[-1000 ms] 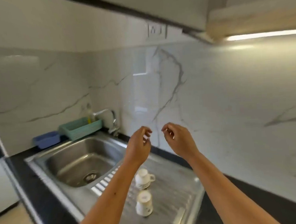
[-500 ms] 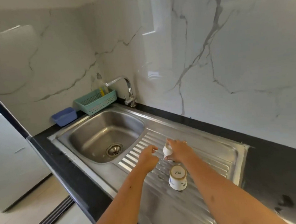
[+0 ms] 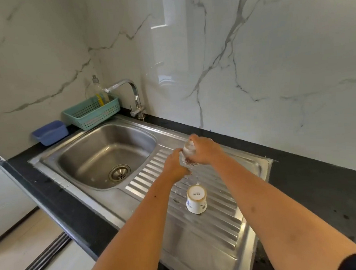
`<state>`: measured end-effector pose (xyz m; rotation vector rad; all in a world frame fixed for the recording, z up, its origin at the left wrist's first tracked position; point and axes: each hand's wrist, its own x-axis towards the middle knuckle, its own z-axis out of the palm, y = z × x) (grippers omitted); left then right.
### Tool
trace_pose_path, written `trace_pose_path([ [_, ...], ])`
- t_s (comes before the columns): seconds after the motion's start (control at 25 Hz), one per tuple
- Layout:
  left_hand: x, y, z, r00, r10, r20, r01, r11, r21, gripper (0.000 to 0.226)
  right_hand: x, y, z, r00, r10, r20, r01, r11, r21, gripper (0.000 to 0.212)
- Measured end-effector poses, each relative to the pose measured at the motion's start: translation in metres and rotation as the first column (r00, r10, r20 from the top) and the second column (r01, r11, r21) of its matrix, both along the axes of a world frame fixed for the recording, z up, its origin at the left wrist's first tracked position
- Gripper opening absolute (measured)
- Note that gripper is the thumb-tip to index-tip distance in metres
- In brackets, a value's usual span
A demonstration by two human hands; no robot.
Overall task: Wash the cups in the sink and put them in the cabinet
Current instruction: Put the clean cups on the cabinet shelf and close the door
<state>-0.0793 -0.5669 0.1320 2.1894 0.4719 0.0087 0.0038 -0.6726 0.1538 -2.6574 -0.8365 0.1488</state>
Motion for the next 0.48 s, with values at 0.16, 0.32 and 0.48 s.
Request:
trace_pose_path([
  [0.16,0.002,-0.035,0.046,0.959,-0.015,0.283,0.041,0.995,-0.086,0.091,-0.010,-0.030,0.074,0.998,-0.025,0.059,0.021,0.998,0.061,0.060],
  [0.32,0.000,-0.077,0.097,0.897,0.034,0.440,0.062,0.977,-0.203,0.076,-0.034,-0.071,0.140,0.992,-0.064,0.105,0.057,0.996,0.067,0.059],
  [0.48,-0.016,-0.136,0.155,0.792,0.077,0.605,0.054,0.979,-0.195,0.059,-0.070,-0.128,0.207,0.963,-0.102,0.250,0.083,0.993,0.086,0.058],
])
